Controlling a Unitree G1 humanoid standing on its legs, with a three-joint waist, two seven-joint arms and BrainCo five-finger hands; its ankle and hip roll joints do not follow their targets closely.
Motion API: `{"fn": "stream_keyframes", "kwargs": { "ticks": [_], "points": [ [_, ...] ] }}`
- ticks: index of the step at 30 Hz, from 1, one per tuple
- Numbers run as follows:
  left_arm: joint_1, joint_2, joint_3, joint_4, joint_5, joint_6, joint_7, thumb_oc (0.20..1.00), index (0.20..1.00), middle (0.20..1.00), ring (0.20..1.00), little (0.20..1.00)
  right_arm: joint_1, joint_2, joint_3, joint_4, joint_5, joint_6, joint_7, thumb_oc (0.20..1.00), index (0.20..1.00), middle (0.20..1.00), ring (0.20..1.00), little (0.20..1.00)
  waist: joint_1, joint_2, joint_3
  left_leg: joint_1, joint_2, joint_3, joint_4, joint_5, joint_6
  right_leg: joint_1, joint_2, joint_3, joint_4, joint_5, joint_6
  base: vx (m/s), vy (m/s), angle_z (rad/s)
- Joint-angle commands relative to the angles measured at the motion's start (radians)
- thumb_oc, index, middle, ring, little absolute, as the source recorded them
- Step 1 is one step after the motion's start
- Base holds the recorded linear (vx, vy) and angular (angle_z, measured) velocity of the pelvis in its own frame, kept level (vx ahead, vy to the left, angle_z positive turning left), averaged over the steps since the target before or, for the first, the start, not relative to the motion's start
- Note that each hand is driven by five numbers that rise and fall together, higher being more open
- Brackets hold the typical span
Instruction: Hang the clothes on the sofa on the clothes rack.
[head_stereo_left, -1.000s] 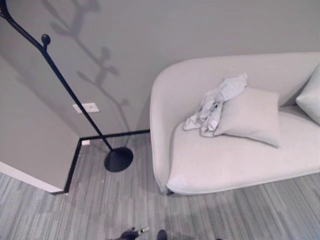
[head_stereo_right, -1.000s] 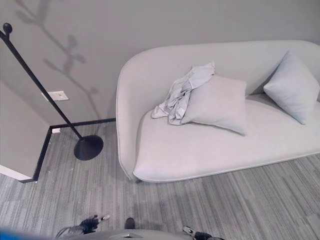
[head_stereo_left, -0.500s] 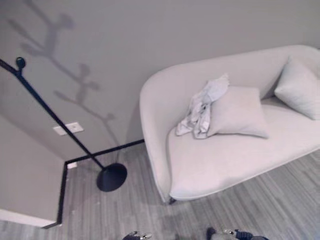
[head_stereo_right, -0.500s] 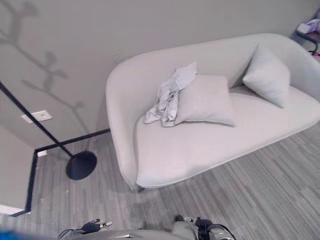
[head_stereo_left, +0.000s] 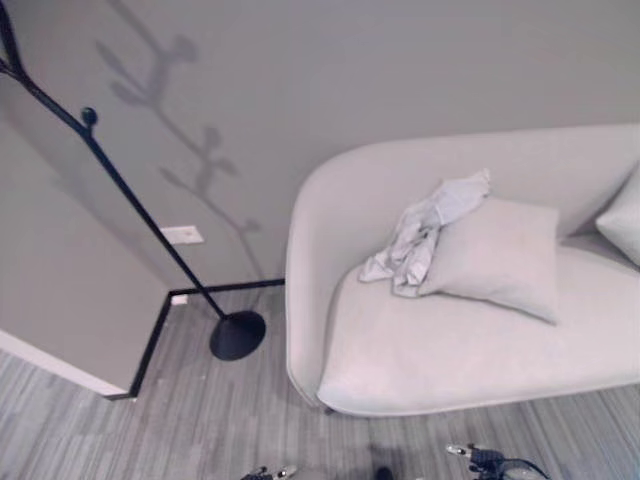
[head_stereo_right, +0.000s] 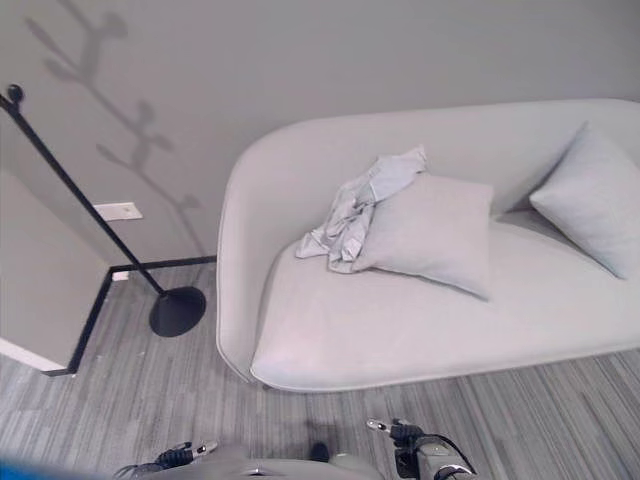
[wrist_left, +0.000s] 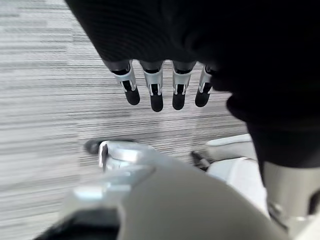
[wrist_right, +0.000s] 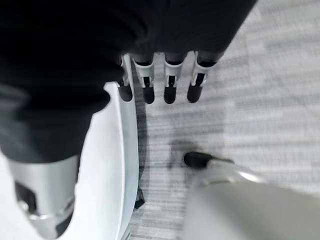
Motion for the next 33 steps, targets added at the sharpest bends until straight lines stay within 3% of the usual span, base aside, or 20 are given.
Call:
{"fn": "stream_keyframes", "kwargs": {
  "ticks": [1,3,4,6,11,13,17,18,20,22,26,27,29,30,31,32,33],
  "points": [
    [-0.040,-0.086,-0.013,0.015,-0.026,-0.024,0.006,1.000,1.000,1.000,1.000,1.000,0.006,-0.008,0.001,0.022,-0.037,-0.002,-0.004,1.000,1.000,1.000,1.000,1.000,-0.031,0.000,-0.005,0.122,-0.004,0.025,-0.369,-0.002,0.059,0.039,-0.071,0.125,-0.093,0.068,0.094,0.25,0.050,0.14],
    [-0.042,-0.091,-0.032,0.013,-0.017,-0.025,0.007,1.000,1.000,1.000,1.000,1.000,0.008,-0.009,0.001,0.026,-0.040,-0.001,-0.006,1.000,1.000,1.000,1.000,1.000,-0.027,0.017,-0.006,0.100,0.031,0.015,-0.471,0.070,0.044,0.047,-0.064,0.127,-0.093,0.050,0.091,0.13,0.055,0.08],
    [-0.042,-0.091,-0.032,0.013,-0.017,-0.025,0.007,1.000,1.000,1.000,1.000,1.000,0.008,-0.009,0.001,0.026,-0.040,-0.001,-0.006,1.000,1.000,1.000,1.000,1.000,-0.027,0.016,-0.005,0.104,0.031,0.015,-0.476,0.072,0.043,0.049,-0.064,0.127,-0.093,0.049,0.091,0.19,0.091,0.37],
    [-0.048,-0.098,-0.052,-0.003,-0.016,-0.028,0.012,1.000,1.000,1.000,1.000,1.000,0.010,-0.014,-0.007,0.027,-0.042,-0.003,-0.015,1.000,1.000,1.000,1.000,1.000,-0.018,0.026,-0.001,0.044,0.084,0.012,-0.571,0.136,0.021,0.083,-0.070,0.146,-0.091,0.014,0.092,0.25,0.128,0.10],
    [-0.060,-0.104,-0.060,-0.002,-0.004,-0.029,0.013,1.000,1.000,1.000,1.000,1.000,0.019,-0.033,-0.006,0.031,-0.102,0.001,-0.018,1.000,1.000,1.000,1.000,1.000,-0.014,0.037,-0.012,0.017,0.177,-0.015,-0.589,0.178,-0.012,0.134,-0.114,0.210,-0.072,-0.018,0.110,0.26,0.192,-0.50],
    [-0.067,-0.103,-0.063,-0.006,-0.002,-0.028,0.014,1.000,1.000,1.000,1.000,1.000,0.021,-0.037,-0.002,0.038,-0.123,0.004,-0.016,1.000,1.000,1.000,1.000,1.000,-0.006,0.042,-0.015,0.028,0.193,-0.044,-0.581,0.199,-0.021,0.148,-0.133,0.232,-0.071,-0.020,0.119,0.26,0.266,-0.53],
    [-0.071,-0.106,-0.068,0.008,0.023,-0.025,0.007,1.000,1.000,1.000,1.000,1.000,0.032,-0.036,-0.015,0.052,-0.133,0.009,0.000,1.000,1.000,1.000,1.000,1.000,-0.009,0.051,-0.028,0.062,0.193,-0.049,-0.560,0.190,-0.028,0.163,-0.175,0.248,-0.086,-0.004,0.142,0.26,0.348,-0.34],
    [-0.077,-0.103,-0.072,0.029,0.037,-0.021,0.004,1.000,1.000,1.000,1.000,1.000,0.043,-0.033,-0.042,0.066,-0.120,0.012,0.002,1.000,1.000,1.000,1.000,1.000,-0.024,0.047,-0.043,0.066,0.166,-0.004,-0.538,0.159,-0.022,0.150,-0.233,0.246,-0.093,0.024,0.176,0.22,0.433,-0.05],
    [-0.078,-0.092,-0.071,0.033,0.046,-0.022,0.001,1.000,1.000,1.000,1.000,1.000,0.049,-0.018,-0.054,0.083,-0.104,0.019,0.008,1.000,1.000,1.000,1.000,1.000,-0.032,0.035,-0.053,0.066,0.128,0.020,-0.523,0.128,-0.003,0.125,-0.272,0.246,-0.089,0.066,0.195,0.25,0.477,0.32],
    [-0.075,-0.081,-0.067,0.031,0.043,-0.023,0.002,1.000,1.000,1.000,1.000,1.000,0.051,-0.015,-0.072,0.067,-0.079,0.009,-0.007,1.000,1.000,1.000,1.000,1.000,-0.041,0.025,-0.057,0.077,0.084,0.051,-0.527,0.101,0.019,0.088,-0.315,0.259,-0.063,0.144,0.217,0.19,0.410,-0.08],
    [-0.069,-0.073,-0.060,0.015,0.029,-0.026,0.037,1.000,1.000,1.000,1.000,1.000,0.008,-0.020,-0.102,0.027,-0.076,-0.016,-0.097,1.000,1.000,1.000,1.000,1.000,-0.036,0.030,-0.042,0.091,0.033,0.087,-0.536,0.062,0.066,0.010,-0.364,0.243,0.005,0.265,0.226,0.09,0.327,-0.24],
    [-0.066,-0.066,-0.075,0.000,0.034,-0.028,0.047,1.000,1.000,1.000,1.000,1.000,-0.036,-0.033,-0.098,-0.026,-0.100,-0.019,-0.139,1.000,1.000,1.000,1.000,1.000,-0.025,0.039,-0.028,0.097,0.030,0.105,-0.545,0.053,0.077,-0.013,-0.377,0.195,0.039,0.293,0.226,0.04,0.198,-0.23],
    [-0.063,-0.062,-0.086,-0.003,0.046,-0.022,0.044,1.000,1.000,1.000,1.000,1.000,-0.068,-0.041,-0.093,-0.053,-0.101,-0.016,-0.151,1.000,1.000,1.000,1.000,1.000,-0.026,0.044,-0.023,0.109,0.029,0.110,-0.554,0.050,0.082,-0.019,-0.369,0.178,0.044,0.288,0.224,0.04,0.139,-0.47],
    [-0.056,-0.057,-0.092,0.000,0.061,-0.020,0.041,1.000,1.000,1.000,1.000,1.000,-0.079,-0.049,-0.086,-0.090,-0.095,-0.017,-0.154,1.000,1.000,1.000,1.000,1.000,-0.031,0.044,-0.024,0.120,0.025,0.116,-0.567,0.050,0.085,-0.027,-0.347,0.177,0.033,0.272,0.220,0.10,0.142,-0.69],
    [-0.041,-0.039,-0.098,0.010,0.093,-0.013,0.023,1.000,1.000,1.000,1.000,1.000,-0.092,-0.067,-0.087,-0.183,-0.078,-0.020,-0.160,1.000,1.000,1.000,1.000,1.000,-0.041,0.046,-0.031,0.139,0.024,0.130,-0.589,0.042,0.085,-0.054,-0.286,0.168,-0.014,0.215,0.215,0.09,0.089,-0.50],
    [-0.040,-0.039,-0.098,0.010,0.093,-0.013,0.023,1.000,1.000,1.000,1.000,1.000,-0.091,-0.068,-0.087,-0.184,-0.078,-0.019,-0.161,1.000,1.000,1.000,1.000,1.000,-0.041,0.047,-0.030,0.140,0.025,0.130,-0.589,0.041,0.085,-0.053,-0.286,0.168,-0.013,0.214,0.214,0.10,0.051,-0.26],
    [-0.032,-0.033,-0.095,0.014,0.099,-0.010,0.023,1.000,1.000,1.000,1.000,1.000,-0.094,-0.080,-0.086,-0.237,-0.075,-0.022,-0.168,1.000,1.000,1.000,1.000,1.000,-0.048,0.049,-0.029,0.147,0.026,0.134,-0.589,0.031,0.084,-0.082,-0.249,0.163,-0.039,0.184,0.211,0.06,0.011,-0.07]
  ]
}}
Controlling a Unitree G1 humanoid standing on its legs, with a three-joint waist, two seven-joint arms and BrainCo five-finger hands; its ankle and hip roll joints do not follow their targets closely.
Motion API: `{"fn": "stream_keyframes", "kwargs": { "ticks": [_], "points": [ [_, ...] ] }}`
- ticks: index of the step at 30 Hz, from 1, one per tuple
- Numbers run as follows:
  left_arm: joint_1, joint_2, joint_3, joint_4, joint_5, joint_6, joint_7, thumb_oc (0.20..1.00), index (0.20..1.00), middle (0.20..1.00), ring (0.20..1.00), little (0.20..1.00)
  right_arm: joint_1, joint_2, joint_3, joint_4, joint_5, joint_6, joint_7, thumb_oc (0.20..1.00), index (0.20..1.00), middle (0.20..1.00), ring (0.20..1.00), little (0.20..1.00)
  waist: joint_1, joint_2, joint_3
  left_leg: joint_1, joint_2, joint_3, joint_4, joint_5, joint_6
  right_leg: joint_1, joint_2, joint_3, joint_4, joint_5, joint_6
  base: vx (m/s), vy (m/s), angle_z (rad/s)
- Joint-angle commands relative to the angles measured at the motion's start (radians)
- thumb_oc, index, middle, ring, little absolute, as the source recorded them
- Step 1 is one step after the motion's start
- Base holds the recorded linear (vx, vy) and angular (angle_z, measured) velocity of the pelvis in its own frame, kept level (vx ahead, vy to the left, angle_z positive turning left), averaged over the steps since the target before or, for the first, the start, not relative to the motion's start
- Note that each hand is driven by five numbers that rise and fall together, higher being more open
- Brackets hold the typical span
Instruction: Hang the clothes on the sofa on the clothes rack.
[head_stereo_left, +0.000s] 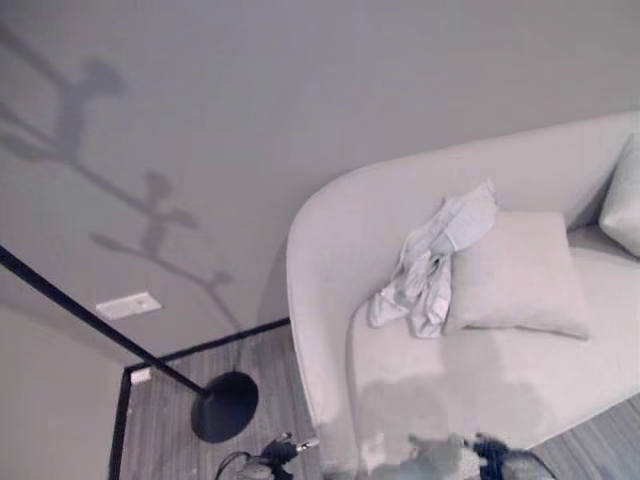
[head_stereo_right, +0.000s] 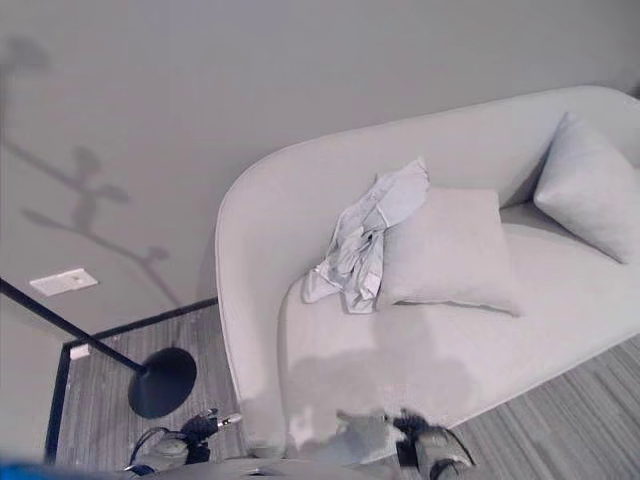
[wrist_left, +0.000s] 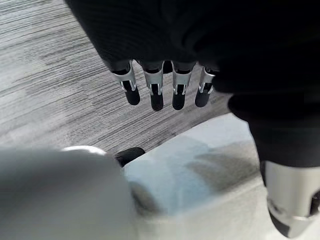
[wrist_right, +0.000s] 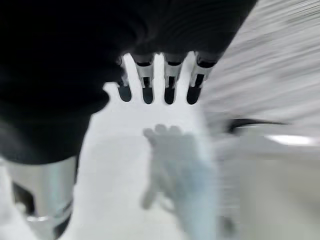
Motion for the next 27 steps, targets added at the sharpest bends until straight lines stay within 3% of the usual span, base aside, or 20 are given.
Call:
{"fn": "stream_keyframes", "kwargs": {
  "ticks": [1,2,5,12,19,24,27],
  "points": [
    [0.038,0.026,0.063,0.015,0.061,0.008,-0.001,1.000,1.000,1.000,1.000,1.000,-0.017,-0.076,0.022,-0.103,0.013,-0.023,-0.047,1.000,1.000,1.000,1.000,1.000,-0.023,-0.044,0.024,0.065,0.039,-0.068,0.012,-0.125,-0.029,-0.031,0.038,0.005,-0.275,0.318,0.015,0.09,-0.002,0.06],
    [0.039,0.031,0.036,0.018,0.117,0.029,-0.011,1.000,1.000,1.000,1.000,1.000,-0.019,-0.109,0.096,-0.163,-0.079,-0.002,-0.011,1.000,1.000,1.000,1.000,1.000,-0.037,-0.046,0.045,0.078,0.028,-0.077,0.012,-0.140,-0.024,-0.058,0.073,0.040,-0.282,0.299,0.014,0.07,-0.006,0.41],
    [0.045,0.044,0.108,0.004,0.076,0.018,0.018,1.000,1.000,1.000,1.000,1.000,0.014,-0.158,0.027,-0.356,-0.145,0.000,-0.101,1.000,1.000,1.000,1.000,1.000,-0.036,-0.060,0.065,0.112,0.015,-0.104,0.012,-0.137,-0.026,-0.025,0.094,0.085,-0.292,0.296,0.006,0.12,-0.033,0.27],
    [0.088,0.001,0.206,-0.023,0.011,0.011,0.032,1.000,1.000,1.000,1.000,1.000,0.080,-0.251,-0.056,-0.600,-0.355,-0.014,-0.196,1.000,1.000,1.000,1.000,1.000,-0.023,-0.064,0.046,0.133,0.042,-0.145,0.012,-0.149,-0.049,0.020,0.106,0.013,-0.305,0.264,-0.006,0.12,-0.081,0.07],
    [0.111,0.008,0.233,-0.014,0.025,0.018,0.049,1.000,1.000,1.000,1.000,1.000,0.023,-0.315,-0.021,-0.693,-0.537,-0.013,-0.252,1.000,1.000,1.000,1.000,1.000,0.004,-0.067,0.045,0.154,0.066,-0.160,0.012,-0.158,-0.066,0.061,0.123,-0.005,-0.305,0.226,-0.017,0.06,-0.067,0.19],
    [0.121,0.013,0.262,-0.004,0.005,0.018,0.068,1.000,1.000,1.000,1.000,1.000,-0.021,-0.335,0.013,-0.711,-0.659,-0.004,-0.311,1.000,1.000,1.000,1.000,1.000,0.017,-0.071,0.049,0.190,0.090,-0.163,0.029,-0.166,-0.077,0.103,0.134,-0.012,-0.296,0.203,-0.044,0.05,-0.089,0.03],
    [0.095,0.015,0.240,-0.030,-0.017,0.004,0.097,1.000,1.000,1.000,1.000,1.000,-0.102,-0.352,0.068,-0.712,-0.740,-0.005,-0.368,1.000,1.000,1.000,1.000,1.000,0.040,-0.088,0.110,0.057,0.063,-0.212,0.284,-0.169,-0.095,0.091,0.128,-0.015,-0.247,0.186,-0.073,-0.14,-0.083,0.05]
  ]
}}
